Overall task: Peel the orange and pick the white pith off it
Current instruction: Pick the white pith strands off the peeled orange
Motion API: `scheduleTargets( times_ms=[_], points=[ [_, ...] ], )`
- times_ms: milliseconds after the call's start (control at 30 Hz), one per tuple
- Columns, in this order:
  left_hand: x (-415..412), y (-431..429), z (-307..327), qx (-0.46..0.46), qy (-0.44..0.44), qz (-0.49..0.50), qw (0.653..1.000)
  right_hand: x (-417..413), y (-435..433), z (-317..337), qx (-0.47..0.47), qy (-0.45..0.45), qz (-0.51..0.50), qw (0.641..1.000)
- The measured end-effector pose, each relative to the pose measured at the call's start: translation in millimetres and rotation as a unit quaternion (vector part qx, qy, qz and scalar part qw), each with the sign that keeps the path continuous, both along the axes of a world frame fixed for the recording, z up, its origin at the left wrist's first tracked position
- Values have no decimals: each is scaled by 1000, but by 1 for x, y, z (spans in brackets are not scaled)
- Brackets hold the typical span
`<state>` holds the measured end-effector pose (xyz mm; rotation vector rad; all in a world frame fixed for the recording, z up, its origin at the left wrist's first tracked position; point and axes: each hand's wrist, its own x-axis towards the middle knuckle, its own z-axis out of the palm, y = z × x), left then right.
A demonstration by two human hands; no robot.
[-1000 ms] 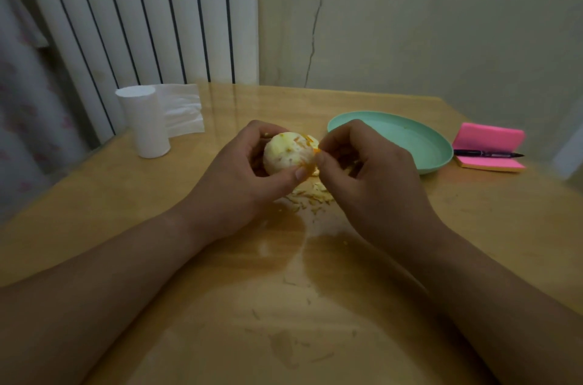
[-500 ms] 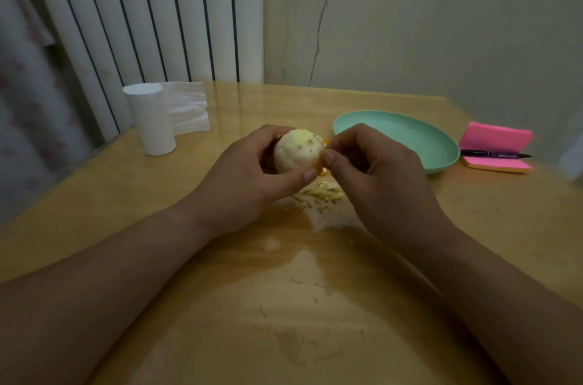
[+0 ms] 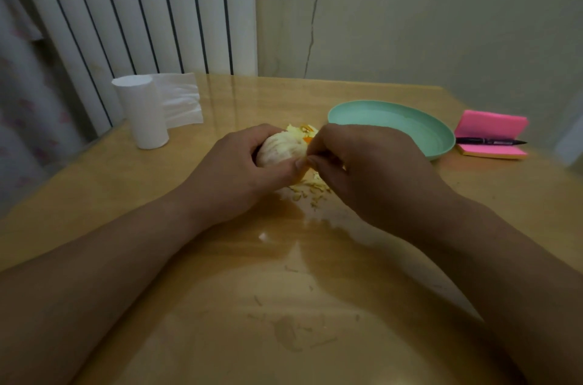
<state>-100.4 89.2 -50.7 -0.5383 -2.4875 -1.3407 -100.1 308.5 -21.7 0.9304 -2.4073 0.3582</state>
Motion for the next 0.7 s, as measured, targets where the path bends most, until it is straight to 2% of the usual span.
scheduleTargets(
  times_ms=[100,533,700],
  points=[
    [0,-1,-1,-13,9,-1,1000,1,-1,3,24,14,8,1000],
    [2,0,-2,12,14,-51,999,-1,0,2,-14,51,34,998],
    [3,0,-2,26,21,-69,997,-1,3,-3,-104,-22,45,993]
  ],
)
